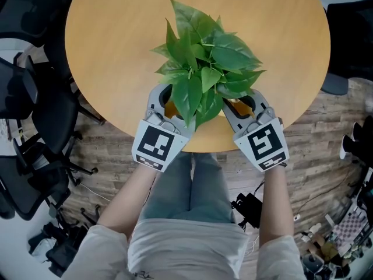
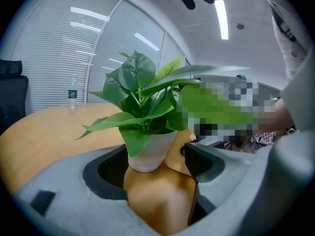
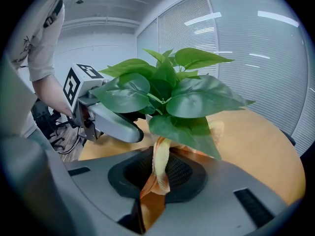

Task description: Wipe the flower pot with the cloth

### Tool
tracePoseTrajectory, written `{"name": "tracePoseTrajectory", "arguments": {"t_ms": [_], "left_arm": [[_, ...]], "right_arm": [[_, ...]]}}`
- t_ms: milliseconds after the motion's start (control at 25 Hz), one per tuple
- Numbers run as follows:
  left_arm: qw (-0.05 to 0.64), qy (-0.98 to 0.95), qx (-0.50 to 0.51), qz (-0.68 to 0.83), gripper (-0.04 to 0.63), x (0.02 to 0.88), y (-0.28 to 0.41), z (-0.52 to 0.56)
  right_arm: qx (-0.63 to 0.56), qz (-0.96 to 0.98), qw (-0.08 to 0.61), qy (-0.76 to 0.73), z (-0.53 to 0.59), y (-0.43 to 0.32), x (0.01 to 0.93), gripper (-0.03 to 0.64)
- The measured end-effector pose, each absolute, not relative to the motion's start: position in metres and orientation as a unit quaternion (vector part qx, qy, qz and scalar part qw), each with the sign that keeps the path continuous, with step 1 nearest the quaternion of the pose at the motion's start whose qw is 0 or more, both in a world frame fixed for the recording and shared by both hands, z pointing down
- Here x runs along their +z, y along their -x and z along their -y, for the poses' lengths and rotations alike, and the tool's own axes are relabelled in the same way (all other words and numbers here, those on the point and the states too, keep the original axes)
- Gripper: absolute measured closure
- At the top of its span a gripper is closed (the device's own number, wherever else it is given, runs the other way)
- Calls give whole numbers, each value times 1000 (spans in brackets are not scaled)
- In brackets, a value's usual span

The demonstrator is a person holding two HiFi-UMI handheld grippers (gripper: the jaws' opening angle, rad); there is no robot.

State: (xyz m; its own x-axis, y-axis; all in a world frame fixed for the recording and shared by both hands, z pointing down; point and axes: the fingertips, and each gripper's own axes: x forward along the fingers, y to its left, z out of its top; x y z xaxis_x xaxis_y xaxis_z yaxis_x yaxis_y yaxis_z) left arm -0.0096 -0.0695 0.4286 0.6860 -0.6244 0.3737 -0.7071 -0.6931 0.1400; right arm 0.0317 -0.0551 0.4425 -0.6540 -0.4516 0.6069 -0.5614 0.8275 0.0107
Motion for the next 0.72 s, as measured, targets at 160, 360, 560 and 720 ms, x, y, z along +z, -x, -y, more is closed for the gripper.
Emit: {"name": "tracePoseTrajectory", "arguments": {"t_ms": [160,360,560,720], "left_arm": [[146,-913,147,353,233,434,25,69],[127,-924,157,325,233,438,42,72],[111,-949,155,251,216,436,44,84],[98,-963,149,204,162,431,36,89]], "right_arm": [[93,905,307,-280,57,-26,444,561],[95,904,305,-283,58,-29,445,561],[103,903,301,-288,59,-32,446,561],[102,903,304,-286,60,-32,445,561]]}}
